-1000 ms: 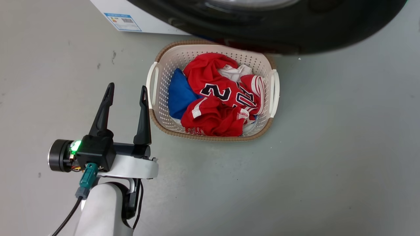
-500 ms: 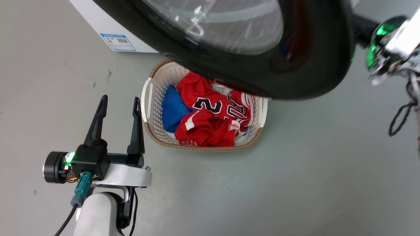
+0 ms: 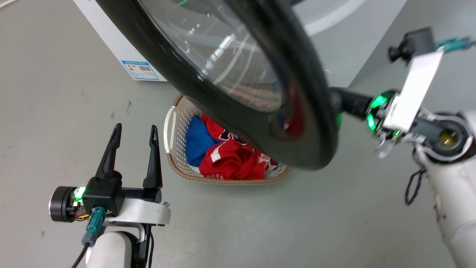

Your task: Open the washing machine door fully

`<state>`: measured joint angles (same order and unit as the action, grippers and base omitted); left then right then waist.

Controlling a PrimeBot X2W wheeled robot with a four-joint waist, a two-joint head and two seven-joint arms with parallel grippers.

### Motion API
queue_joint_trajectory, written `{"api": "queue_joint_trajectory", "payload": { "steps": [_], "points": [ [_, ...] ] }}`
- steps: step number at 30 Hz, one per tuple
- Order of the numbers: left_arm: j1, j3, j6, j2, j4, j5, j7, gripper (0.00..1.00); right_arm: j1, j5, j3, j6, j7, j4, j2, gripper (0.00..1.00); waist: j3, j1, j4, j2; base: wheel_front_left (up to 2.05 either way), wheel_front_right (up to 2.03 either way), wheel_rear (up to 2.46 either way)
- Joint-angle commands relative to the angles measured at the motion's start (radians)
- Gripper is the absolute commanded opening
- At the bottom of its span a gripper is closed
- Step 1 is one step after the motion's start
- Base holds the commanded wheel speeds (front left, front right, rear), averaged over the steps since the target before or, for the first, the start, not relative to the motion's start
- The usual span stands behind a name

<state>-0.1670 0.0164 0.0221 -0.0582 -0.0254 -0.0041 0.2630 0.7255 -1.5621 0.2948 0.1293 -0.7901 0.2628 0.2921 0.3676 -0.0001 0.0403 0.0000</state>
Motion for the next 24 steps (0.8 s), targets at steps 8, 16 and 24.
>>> {"api": "queue_joint_trajectory", "payload": {
  "steps": [8,16,24],
  "points": [
    [0.032,0.002,-0.008,-0.002,0.004,-0.002,0.003,1.00,-0.130,-0.018,0.057,0.003,-0.020,-0.068,-0.052,0.00,-0.040,0.0001,0.011,0.0000,0.00,0.00,0.00],
    [0.052,0.007,-0.011,0.000,0.006,-0.005,0.003,1.00,-0.213,-0.032,0.106,0.003,-0.040,-0.122,-0.095,0.00,-0.071,0.0001,0.034,0.0000,0.00,0.00,0.00],
    [0.069,0.017,-0.013,0.002,0.001,-0.006,0.003,1.00,-0.266,-0.043,0.140,0.003,-0.057,-0.158,-0.135,0.00,-0.101,0.0001,0.063,0.0000,0.00,0.00,0.00]
  ]
}}
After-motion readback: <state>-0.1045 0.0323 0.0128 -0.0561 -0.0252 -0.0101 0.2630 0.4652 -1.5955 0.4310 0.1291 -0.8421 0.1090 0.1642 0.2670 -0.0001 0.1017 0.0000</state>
